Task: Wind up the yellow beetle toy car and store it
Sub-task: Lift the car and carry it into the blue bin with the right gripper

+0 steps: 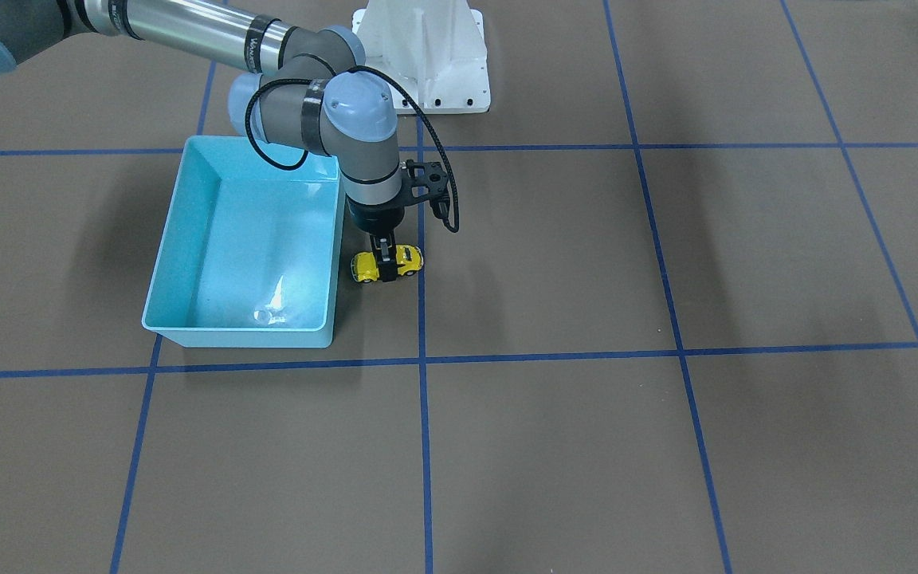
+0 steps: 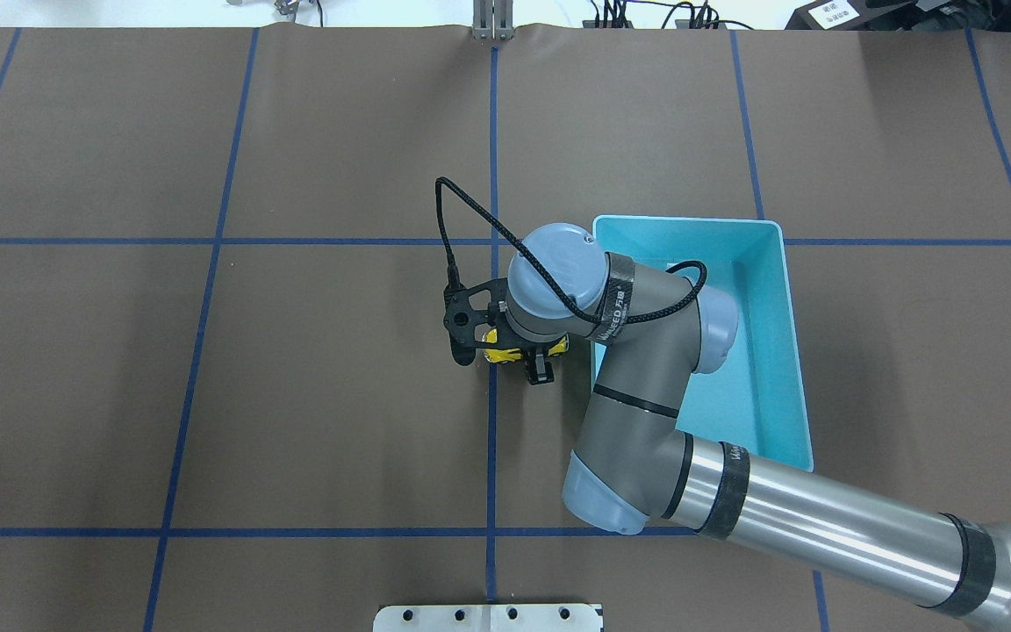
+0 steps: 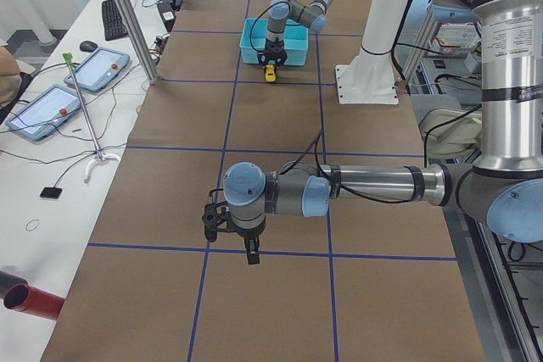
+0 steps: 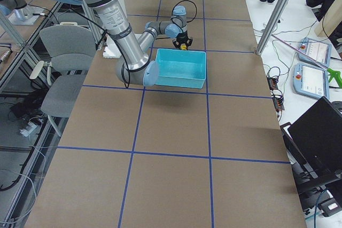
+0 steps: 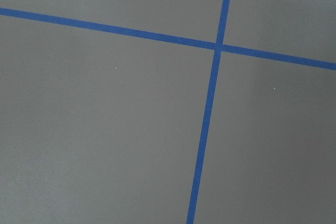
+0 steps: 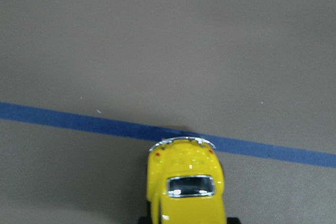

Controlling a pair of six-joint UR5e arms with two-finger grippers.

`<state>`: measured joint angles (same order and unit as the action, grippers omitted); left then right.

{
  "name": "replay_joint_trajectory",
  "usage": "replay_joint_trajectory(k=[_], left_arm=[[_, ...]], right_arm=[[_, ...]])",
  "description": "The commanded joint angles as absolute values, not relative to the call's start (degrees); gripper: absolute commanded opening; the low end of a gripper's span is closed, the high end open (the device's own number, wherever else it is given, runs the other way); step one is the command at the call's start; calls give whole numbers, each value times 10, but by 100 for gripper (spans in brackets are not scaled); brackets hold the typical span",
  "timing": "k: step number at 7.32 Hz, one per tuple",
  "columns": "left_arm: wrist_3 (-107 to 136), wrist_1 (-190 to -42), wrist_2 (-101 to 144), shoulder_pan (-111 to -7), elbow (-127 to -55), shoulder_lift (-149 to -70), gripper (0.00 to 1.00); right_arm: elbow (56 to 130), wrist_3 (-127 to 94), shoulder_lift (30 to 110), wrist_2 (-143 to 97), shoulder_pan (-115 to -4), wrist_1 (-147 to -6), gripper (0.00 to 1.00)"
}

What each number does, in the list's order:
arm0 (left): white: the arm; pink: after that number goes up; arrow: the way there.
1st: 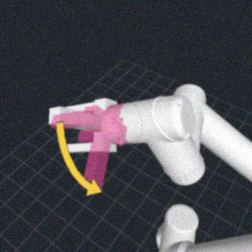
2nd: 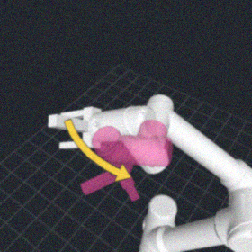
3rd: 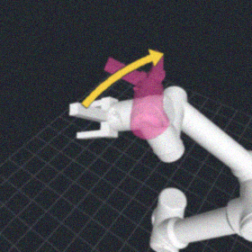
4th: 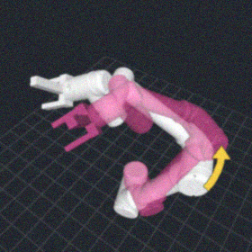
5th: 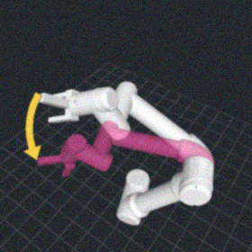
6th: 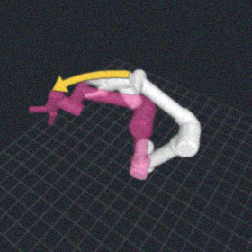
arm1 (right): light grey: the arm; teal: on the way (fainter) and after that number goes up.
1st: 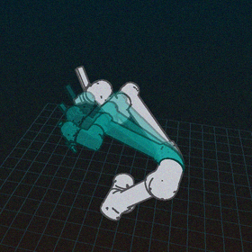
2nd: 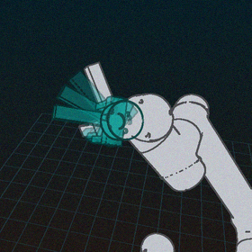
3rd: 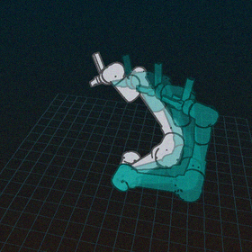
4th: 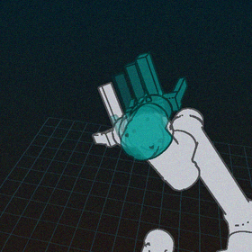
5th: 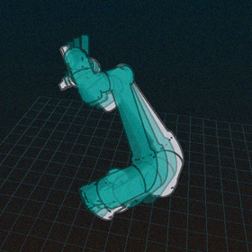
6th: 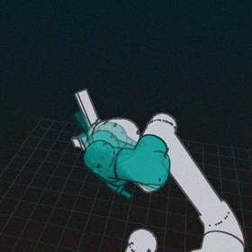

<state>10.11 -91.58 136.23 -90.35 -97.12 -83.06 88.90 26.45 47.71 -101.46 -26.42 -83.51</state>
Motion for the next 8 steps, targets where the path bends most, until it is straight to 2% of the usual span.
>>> replay_joint_trajectory(k=[1, 3, 5, 7, 8], left_arm=[[101, -916, 1362, -904, -971, -831, 100], [101, -916, 1362, -904, -970, -831, 100], [101, -916, 1362, -904, -971, -831, 100], [101, -916, 1362, -904, -971, -831, 100], [101, -916, 1362, -904, -971, -831, 100]], right_arm=[[950, 239, 421, -1026, -267, -907, 0], [1061, 242, 414, -1069, -327, -1046, 0], [1151, 308, 537, -1119, -389, -1053, 0], [1170, 388, 662, -1144, -424, -968, 0], [1136, 388, 702, -1137, -412, -902, 0]])
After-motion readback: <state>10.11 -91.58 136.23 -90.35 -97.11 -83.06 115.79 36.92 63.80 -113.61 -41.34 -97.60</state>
